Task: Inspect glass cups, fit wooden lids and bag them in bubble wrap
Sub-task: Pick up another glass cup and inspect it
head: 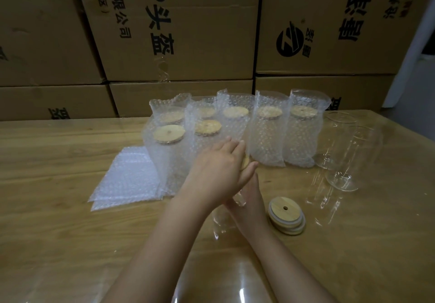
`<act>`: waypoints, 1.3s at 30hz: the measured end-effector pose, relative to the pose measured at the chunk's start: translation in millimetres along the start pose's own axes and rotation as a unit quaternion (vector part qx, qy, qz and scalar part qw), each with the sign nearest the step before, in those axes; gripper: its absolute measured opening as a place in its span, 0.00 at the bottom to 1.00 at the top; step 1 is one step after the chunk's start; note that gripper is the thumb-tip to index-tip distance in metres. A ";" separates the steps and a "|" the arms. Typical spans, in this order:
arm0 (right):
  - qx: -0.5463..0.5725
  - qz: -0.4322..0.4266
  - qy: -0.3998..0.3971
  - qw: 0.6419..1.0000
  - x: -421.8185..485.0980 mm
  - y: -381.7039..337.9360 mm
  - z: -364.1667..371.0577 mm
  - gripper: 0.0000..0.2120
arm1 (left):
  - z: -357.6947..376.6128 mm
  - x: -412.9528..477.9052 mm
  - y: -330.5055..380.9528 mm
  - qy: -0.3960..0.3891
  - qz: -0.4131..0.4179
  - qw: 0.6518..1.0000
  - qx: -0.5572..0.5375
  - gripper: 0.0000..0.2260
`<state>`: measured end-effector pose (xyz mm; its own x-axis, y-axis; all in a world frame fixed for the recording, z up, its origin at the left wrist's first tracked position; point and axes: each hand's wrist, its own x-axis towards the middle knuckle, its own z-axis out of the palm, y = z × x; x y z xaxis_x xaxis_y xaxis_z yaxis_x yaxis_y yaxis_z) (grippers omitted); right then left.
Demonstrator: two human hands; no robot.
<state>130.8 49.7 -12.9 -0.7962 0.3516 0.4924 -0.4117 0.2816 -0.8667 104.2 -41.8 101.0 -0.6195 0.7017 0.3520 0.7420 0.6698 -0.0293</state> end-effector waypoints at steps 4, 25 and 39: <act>-0.030 -0.032 0.003 0.999 1.4 2.1 2.4 0.31 | 9.3 -14.0 6.4 0.186 0.052 0.980 -0.047 0.19; 0.008 0.034 0.023 0.999 -4.7 -6.6 1.5 0.42 | 64.9 -104.7 -180.2 -0.010 -0.249 0.959 -0.134 0.08; 0.003 0.042 0.017 0.999 -6.3 -12.7 1.3 0.47 | 59.1 -85.7 -192.1 -0.053 -0.320 0.938 -0.118 0.06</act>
<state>140.5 42.8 -5.1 -0.8130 0.4031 0.4202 -0.3471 0.2440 -0.9055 -0.4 -216.2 21.2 -0.9706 0.2019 0.1308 0.2366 0.8992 0.3681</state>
